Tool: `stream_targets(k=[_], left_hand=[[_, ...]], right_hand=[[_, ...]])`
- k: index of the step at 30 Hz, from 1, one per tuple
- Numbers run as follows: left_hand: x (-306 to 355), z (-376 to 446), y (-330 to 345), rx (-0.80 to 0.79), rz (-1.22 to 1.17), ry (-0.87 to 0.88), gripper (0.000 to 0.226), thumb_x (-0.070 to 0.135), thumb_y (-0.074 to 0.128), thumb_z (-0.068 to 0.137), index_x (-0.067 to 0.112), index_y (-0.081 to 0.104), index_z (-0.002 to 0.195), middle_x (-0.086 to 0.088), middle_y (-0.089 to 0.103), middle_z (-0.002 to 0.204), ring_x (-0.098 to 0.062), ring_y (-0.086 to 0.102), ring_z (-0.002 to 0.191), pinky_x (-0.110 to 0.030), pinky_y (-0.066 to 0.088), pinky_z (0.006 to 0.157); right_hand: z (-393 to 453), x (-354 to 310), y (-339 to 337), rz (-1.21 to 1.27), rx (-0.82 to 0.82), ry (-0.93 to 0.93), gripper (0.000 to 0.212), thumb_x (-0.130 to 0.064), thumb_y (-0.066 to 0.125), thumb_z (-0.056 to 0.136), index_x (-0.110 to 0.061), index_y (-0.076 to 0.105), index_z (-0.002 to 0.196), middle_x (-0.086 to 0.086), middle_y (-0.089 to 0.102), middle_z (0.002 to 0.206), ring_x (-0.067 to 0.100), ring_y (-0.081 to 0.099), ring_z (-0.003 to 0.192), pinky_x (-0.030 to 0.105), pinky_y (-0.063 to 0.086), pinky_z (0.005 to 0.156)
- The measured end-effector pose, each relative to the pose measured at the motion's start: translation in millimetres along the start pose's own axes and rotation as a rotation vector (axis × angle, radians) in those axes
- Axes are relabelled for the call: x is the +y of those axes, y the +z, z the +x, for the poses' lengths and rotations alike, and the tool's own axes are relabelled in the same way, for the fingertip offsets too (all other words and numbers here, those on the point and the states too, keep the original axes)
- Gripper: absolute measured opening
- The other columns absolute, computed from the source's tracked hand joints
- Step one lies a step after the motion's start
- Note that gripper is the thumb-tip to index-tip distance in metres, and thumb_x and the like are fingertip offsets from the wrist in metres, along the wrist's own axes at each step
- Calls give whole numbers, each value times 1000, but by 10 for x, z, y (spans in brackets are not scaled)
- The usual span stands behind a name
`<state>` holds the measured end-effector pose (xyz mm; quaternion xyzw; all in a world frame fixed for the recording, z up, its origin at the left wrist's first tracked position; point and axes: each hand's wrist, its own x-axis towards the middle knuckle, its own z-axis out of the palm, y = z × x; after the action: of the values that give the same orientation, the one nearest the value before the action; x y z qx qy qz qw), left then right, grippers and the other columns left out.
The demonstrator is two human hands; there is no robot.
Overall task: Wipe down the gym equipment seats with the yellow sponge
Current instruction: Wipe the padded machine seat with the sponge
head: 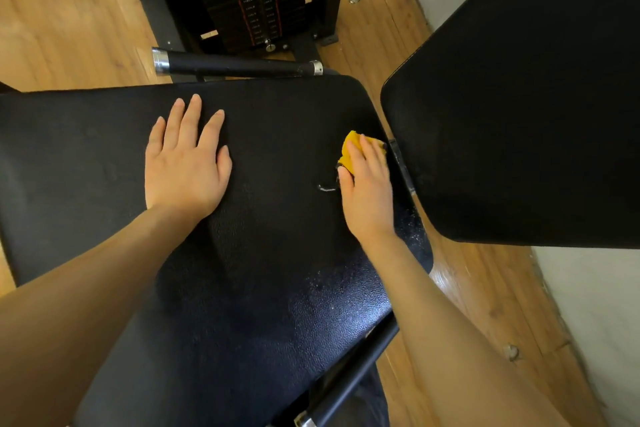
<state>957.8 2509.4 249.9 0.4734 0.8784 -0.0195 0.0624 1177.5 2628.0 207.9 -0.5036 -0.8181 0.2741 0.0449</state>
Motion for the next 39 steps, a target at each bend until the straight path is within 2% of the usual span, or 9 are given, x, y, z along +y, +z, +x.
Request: stream_targets(k=[2,7,9,15,19,22,29,36,39], left_hand=[[-2,-3,3,6,-8,6,52,33,37,98,19,30,148,-11,18,158,-27,11,147,-46,11,119],[-11,-14,-8,11,-14,15,52,32,38,98,19,31,147,-12,18,158,-28,11,147,-47,12,119],[-16,-13,-6,11,-13,20,52,32,38,98,19,30,148,-12,18,158,-28,11,147,-47,12,119],[-10,-17,-15,15,-12,25,52,32,37,98,18,30,147,-12,19,158,-29,12,147,-48,13,118],[-3,-25,-18,9,-23,22,52,32,39,98,18,31,147,-13,20,158,-29,12,147,-48,13,118],[-8,-28,-18,14,-18,23,52,32,38,98,17,31,147,-13,20,158,-29,12,147,-48,13,118],[-1,-28,-23,7,-16,22,51,32,37,98,18,30,147,-12,18,158,-29,11,147,-47,11,119],[108,-229,-165,-63,-102,65,49,31,41,98,19,37,145,-14,17,158,-30,10,147,-46,11,119],[168,-584,-187,-64,-104,118,49,31,44,98,20,38,145,-13,20,157,-29,12,147,-45,11,119]], right_hand=[[-120,-150,63,24,43,71,48,-27,43,99,-15,35,145,4,27,155,22,15,145,40,21,119],[-579,-228,142,-46,-88,-261,49,-31,41,95,-15,42,141,5,35,151,23,21,144,39,23,117],[-481,6,61,-79,-81,-278,49,-31,44,95,-16,42,141,3,35,151,22,23,143,38,25,116],[-317,172,-34,20,69,200,48,-28,39,100,-17,33,146,2,26,155,20,15,145,40,22,118],[-654,-161,118,-24,-21,-109,48,-30,39,96,-14,41,141,5,34,151,22,18,144,39,17,119],[-669,9,58,-36,-116,-267,50,-35,37,96,-17,40,142,1,34,152,19,18,145,35,19,117],[-434,291,-50,106,72,198,47,-25,41,100,-16,35,146,1,29,154,19,16,145,41,19,119],[-1258,-200,167,43,-123,-227,48,-33,37,97,-17,42,141,0,35,151,17,17,145,34,17,119],[-1099,111,70,-3,-89,-191,47,-32,43,96,-16,44,141,1,37,150,19,21,143,34,19,118]])
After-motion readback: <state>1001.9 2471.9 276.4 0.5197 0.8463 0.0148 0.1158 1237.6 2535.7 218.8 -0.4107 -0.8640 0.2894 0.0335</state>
